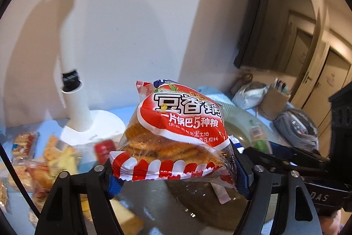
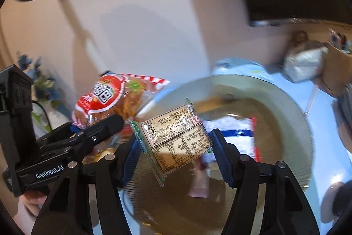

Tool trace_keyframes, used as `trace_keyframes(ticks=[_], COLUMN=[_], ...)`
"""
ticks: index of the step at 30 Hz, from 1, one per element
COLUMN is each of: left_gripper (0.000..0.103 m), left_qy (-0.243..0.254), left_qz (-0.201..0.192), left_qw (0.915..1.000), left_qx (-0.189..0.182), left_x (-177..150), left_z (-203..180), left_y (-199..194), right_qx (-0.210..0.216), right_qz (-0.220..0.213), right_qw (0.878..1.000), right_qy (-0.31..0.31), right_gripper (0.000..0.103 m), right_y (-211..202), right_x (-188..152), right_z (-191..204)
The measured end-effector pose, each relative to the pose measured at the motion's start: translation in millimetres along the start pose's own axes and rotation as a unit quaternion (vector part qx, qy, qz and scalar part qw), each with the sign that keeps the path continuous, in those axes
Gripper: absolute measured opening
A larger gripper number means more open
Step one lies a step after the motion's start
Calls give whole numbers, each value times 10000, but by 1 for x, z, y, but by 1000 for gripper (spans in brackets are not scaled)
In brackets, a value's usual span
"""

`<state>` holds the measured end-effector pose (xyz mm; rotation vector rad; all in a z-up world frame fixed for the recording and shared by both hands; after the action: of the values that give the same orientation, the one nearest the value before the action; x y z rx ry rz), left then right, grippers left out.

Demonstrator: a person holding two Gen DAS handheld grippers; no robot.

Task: Organize snacks
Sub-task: 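Carry both packs over the glass bowl and release them inside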

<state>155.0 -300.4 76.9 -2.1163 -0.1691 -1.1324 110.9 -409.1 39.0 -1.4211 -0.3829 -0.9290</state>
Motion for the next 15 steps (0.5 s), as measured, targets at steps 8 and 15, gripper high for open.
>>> trace_keyframes(ticks=[8,15], left_gripper=[98,98], left_qy=[194,332], left_qz=[916,936], left_qw=[9955,9944], left_qx=[162,348], left_x=[-18,-23], left_z=[-5,4], left_y=[31,19], right_qx=[-249,-308], right_qz=[426,465], right_qw=[9970,9971], right_qy=[602,514], right_gripper=[94,94], right_y=[8,10], right_x=[-6,-5], right_z=[-41,-25])
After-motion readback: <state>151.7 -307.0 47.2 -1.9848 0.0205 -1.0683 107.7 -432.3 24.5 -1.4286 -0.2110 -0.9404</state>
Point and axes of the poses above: each gripper's, at about its wrist camera, not at the fingertips, and y roughly the way its jaws point, z to its left, x to its top, the point moved 8 cm from there along y, roughly the way its jaws point, and after that the axes turned 13 degrees about -x, right-handed, at the moved point
